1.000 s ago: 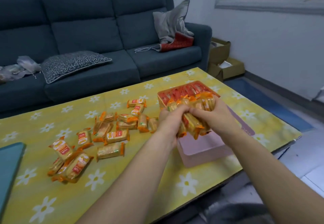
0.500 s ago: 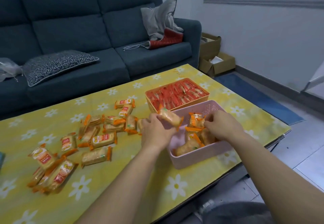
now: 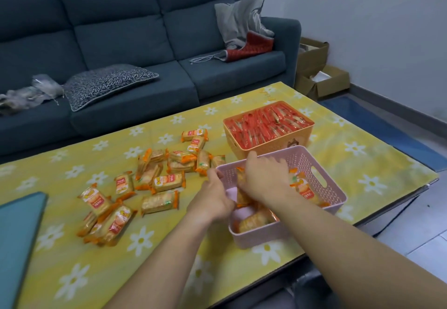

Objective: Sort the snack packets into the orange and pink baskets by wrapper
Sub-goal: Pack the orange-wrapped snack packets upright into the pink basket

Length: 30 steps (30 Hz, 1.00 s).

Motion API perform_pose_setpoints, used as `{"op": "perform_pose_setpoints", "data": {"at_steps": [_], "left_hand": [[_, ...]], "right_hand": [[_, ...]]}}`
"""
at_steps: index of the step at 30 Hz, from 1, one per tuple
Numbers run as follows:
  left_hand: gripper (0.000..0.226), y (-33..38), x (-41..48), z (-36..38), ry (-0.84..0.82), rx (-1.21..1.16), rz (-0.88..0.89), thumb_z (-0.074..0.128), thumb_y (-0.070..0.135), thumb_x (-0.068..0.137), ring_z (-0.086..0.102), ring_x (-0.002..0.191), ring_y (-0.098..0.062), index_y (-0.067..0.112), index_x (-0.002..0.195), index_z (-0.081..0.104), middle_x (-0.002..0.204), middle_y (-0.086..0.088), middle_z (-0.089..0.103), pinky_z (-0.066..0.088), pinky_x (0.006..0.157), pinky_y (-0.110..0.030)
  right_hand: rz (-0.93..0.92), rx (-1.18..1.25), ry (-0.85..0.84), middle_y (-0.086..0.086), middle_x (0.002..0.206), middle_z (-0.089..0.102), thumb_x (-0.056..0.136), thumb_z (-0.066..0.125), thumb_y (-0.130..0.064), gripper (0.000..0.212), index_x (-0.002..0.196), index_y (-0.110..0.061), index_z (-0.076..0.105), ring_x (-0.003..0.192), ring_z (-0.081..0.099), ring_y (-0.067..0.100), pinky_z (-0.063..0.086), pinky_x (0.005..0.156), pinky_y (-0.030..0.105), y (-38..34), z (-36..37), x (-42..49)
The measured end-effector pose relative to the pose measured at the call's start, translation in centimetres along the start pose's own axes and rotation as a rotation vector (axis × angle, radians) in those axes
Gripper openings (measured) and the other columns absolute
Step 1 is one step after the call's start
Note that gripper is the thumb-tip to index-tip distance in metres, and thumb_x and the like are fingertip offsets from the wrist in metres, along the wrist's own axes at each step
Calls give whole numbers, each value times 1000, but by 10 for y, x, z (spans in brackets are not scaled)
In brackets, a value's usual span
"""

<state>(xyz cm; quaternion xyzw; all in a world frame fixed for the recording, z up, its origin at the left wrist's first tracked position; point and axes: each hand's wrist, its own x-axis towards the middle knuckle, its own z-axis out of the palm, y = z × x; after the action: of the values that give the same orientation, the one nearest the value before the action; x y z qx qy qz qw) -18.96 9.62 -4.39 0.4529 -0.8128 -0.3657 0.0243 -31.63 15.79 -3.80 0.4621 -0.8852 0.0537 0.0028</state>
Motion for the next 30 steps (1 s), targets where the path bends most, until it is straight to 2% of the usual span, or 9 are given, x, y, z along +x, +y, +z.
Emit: {"op": "perform_pose_setpoints", "data": {"at_steps": [5, 9, 15, 19, 21, 23, 26, 28, 30], "left_hand": [[62, -4, 3, -5, 25, 31, 22, 69, 30, 78, 64, 100, -33, 21, 129, 35, 113, -9, 61, 49, 75, -38], [50, -4, 10, -12, 302, 124, 228, 72, 25, 77, 58, 111, -28, 32, 124, 53, 120, -1, 46, 52, 86, -43], [88, -9, 23, -11, 169, 155, 446, 65, 10, 73, 53, 114, -23, 47, 147, 34, 127, 2, 42, 51, 92, -42], [52, -12, 30, -12, 208, 160, 489, 72, 21, 73, 55, 113, -26, 28, 124, 63, 119, -3, 54, 46, 94, -39], [36, -11, 32, -11, 247, 193, 490, 72, 10, 77, 55, 111, -24, 21, 111, 69, 115, -2, 55, 45, 94, -36], [31, -10, 32, -10, 263, 225, 494, 69, 3, 78, 54, 109, -22, 19, 105, 70, 114, -1, 54, 45, 92, -33], [28, -8, 32, -11, 271, 277, 472, 69, 3, 81, 52, 111, -22, 17, 106, 70, 116, 0, 51, 46, 91, -33], [28, -6, 31, -13, 298, 341, 454, 68, 5, 84, 47, 114, -24, 17, 110, 69, 118, -1, 51, 46, 93, -36], [30, -4, 27, -15, 319, 398, 426, 67, 8, 87, 42, 116, -25, 21, 114, 67, 121, 1, 50, 45, 92, -35]], "right_hand": [[54, 55, 58, 9, 106, 73, 88, 56, -37, 38, 115, -12, 46, 104, 68, 29, 34, 91, 43, -12, 13, 3], [99, 314, 45, 11, 107, 70, 82, 68, -45, 51, 115, -13, 46, 102, 68, 35, 46, 79, 42, -11, -2, 2], [135, 639, -78, 11, 65, 68, 72, 72, -35, 26, 69, -9, 67, 75, 69, 28, 46, 56, 34, -16, -18, -1], [20, 738, -240, 8, 67, 71, 75, 66, -20, 12, 75, -11, 75, 61, 62, 18, 54, 66, 38, -9, -28, -5], [-53, 627, -217, -2, 80, 73, 76, 66, -22, 7, 82, -20, 68, 76, 66, 17, 56, 73, 38, 3, -29, -7], [-199, 341, -260, -8, 89, 70, 72, 71, -31, 20, 89, -30, 61, 87, 66, 18, 56, 77, 35, 14, -29, -10], [-355, -112, -433, -7, 84, 66, 67, 79, -51, 38, 89, -22, 66, 83, 61, 21, 50, 76, 32, 12, -29, -18], [-411, -298, -425, 1, 91, 64, 77, 75, -44, 26, 89, -23, 66, 89, 58, 26, 39, 76, 32, 6, -25, -21], [-420, -334, -402, 6, 108, 65, 82, 71, -33, 22, 100, -22, 68, 103, 58, 29, 40, 78, 35, 4, -22, -23]]}}
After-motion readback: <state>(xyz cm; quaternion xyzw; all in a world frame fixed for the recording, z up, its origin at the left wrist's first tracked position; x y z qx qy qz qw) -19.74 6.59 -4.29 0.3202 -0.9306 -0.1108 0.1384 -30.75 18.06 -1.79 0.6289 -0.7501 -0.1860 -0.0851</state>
